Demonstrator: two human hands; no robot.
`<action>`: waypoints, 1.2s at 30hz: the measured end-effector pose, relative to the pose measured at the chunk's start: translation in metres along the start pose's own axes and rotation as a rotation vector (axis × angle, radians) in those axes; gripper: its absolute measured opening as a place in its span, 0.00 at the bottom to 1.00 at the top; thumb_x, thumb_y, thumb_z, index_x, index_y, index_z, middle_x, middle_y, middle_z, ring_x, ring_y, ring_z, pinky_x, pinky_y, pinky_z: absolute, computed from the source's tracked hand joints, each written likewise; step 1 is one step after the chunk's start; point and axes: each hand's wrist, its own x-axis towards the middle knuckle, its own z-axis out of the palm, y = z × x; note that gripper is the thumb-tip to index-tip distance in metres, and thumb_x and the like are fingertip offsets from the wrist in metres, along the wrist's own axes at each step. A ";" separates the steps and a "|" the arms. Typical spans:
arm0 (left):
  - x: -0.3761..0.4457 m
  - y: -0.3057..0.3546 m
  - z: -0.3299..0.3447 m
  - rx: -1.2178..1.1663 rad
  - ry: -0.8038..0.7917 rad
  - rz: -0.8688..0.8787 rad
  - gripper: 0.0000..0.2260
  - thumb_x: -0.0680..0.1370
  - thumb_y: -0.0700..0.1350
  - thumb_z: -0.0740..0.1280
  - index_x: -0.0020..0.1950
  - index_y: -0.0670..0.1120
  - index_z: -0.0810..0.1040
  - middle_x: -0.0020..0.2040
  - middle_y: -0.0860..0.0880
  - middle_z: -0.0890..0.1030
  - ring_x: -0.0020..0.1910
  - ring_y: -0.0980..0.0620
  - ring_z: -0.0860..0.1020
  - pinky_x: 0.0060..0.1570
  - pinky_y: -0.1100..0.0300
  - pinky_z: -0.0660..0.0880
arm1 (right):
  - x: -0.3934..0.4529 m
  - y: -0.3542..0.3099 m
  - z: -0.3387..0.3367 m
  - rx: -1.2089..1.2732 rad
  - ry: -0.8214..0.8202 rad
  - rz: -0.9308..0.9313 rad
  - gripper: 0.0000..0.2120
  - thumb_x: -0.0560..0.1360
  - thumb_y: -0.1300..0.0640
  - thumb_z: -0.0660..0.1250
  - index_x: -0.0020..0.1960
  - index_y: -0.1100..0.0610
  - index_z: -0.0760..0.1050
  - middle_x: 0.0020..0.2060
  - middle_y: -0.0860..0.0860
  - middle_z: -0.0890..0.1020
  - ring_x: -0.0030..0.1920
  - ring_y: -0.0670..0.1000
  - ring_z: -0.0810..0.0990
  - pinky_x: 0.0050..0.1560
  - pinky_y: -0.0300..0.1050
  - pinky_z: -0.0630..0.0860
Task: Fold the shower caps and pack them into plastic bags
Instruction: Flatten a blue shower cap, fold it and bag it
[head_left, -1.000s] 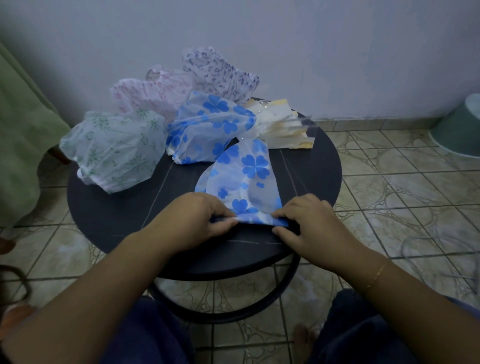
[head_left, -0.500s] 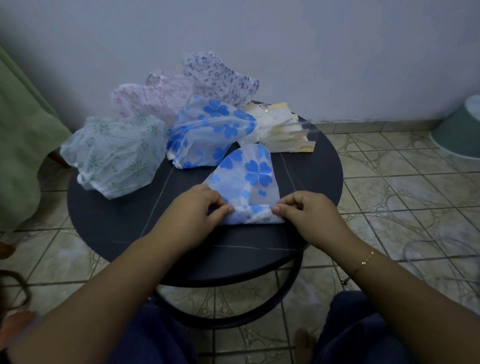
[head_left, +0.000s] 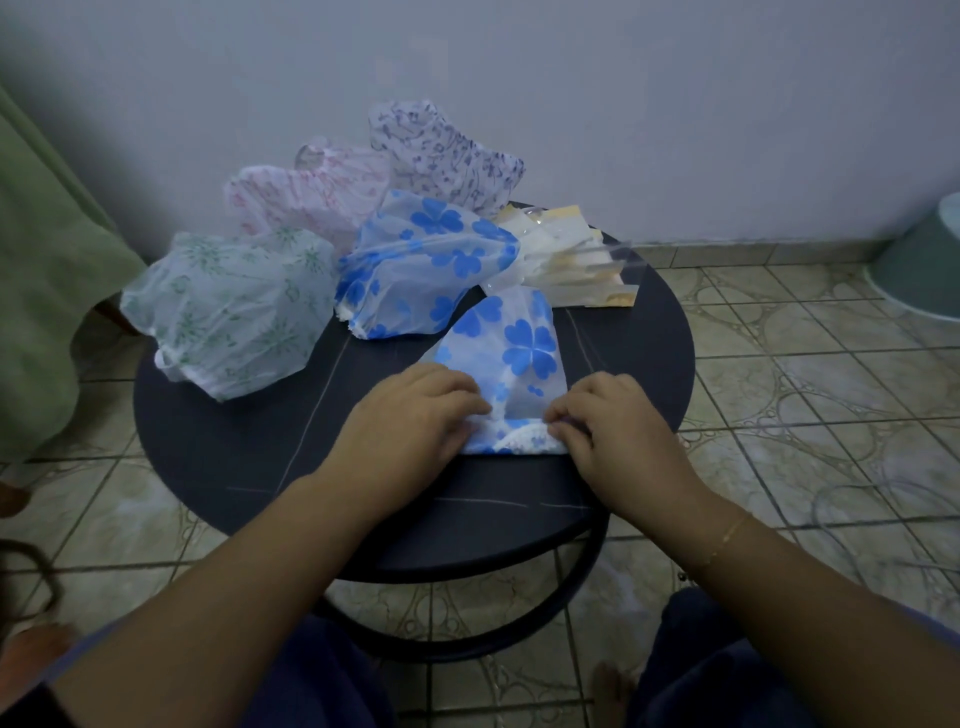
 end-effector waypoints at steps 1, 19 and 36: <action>0.000 0.003 -0.001 -0.028 -0.020 -0.010 0.06 0.73 0.43 0.70 0.49 0.49 0.83 0.50 0.53 0.82 0.49 0.50 0.80 0.44 0.55 0.78 | -0.001 0.001 0.002 -0.041 0.015 -0.054 0.05 0.74 0.58 0.67 0.47 0.54 0.81 0.43 0.49 0.78 0.46 0.52 0.72 0.45 0.47 0.71; 0.001 -0.003 -0.013 -0.132 -0.280 -0.213 0.20 0.74 0.61 0.64 0.62 0.53 0.78 0.56 0.56 0.76 0.53 0.58 0.76 0.52 0.65 0.70 | -0.001 0.004 -0.017 -0.003 -0.217 -0.038 0.13 0.74 0.50 0.67 0.58 0.49 0.76 0.52 0.44 0.76 0.54 0.46 0.69 0.58 0.44 0.68; 0.008 -0.008 -0.009 -0.195 -0.146 -0.477 0.12 0.76 0.60 0.62 0.50 0.57 0.81 0.50 0.55 0.77 0.50 0.53 0.75 0.49 0.60 0.66 | 0.024 0.004 -0.008 0.468 -0.113 0.392 0.07 0.73 0.54 0.71 0.41 0.50 0.72 0.31 0.48 0.76 0.33 0.44 0.73 0.33 0.37 0.66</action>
